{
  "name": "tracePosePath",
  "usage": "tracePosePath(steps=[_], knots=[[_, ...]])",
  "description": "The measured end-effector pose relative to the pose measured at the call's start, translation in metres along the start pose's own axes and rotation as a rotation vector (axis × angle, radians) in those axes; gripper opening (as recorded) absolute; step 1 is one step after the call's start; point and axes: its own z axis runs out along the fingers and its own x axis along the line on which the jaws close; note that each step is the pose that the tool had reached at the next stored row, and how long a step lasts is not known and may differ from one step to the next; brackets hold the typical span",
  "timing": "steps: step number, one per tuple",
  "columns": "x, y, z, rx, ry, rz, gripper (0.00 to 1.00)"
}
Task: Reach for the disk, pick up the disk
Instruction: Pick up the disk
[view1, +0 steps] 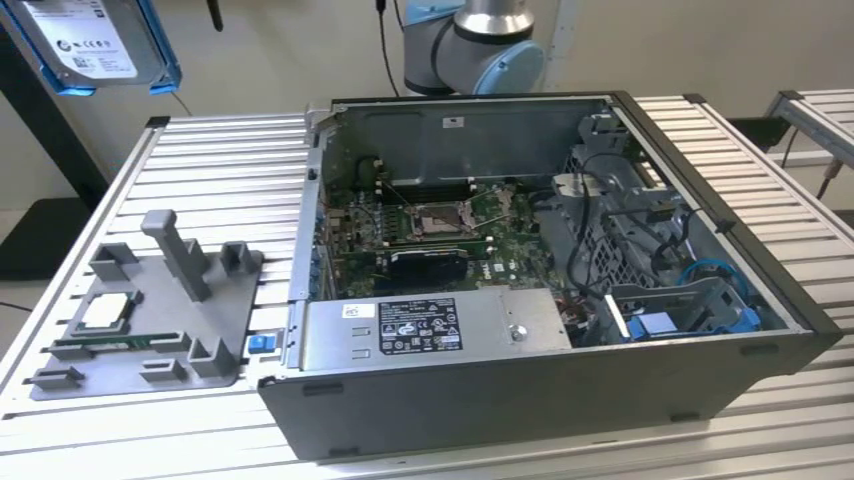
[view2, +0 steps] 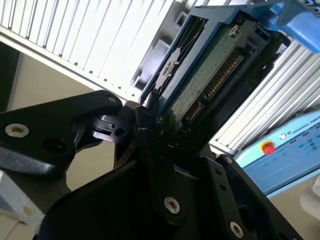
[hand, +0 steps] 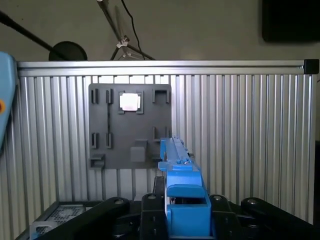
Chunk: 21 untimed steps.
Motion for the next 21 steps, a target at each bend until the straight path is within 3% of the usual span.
tracePosePath(steps=[21], knots=[[-0.0018, -0.0494, -0.0003, 0.0, 0.0, 0.0, 0.0]])
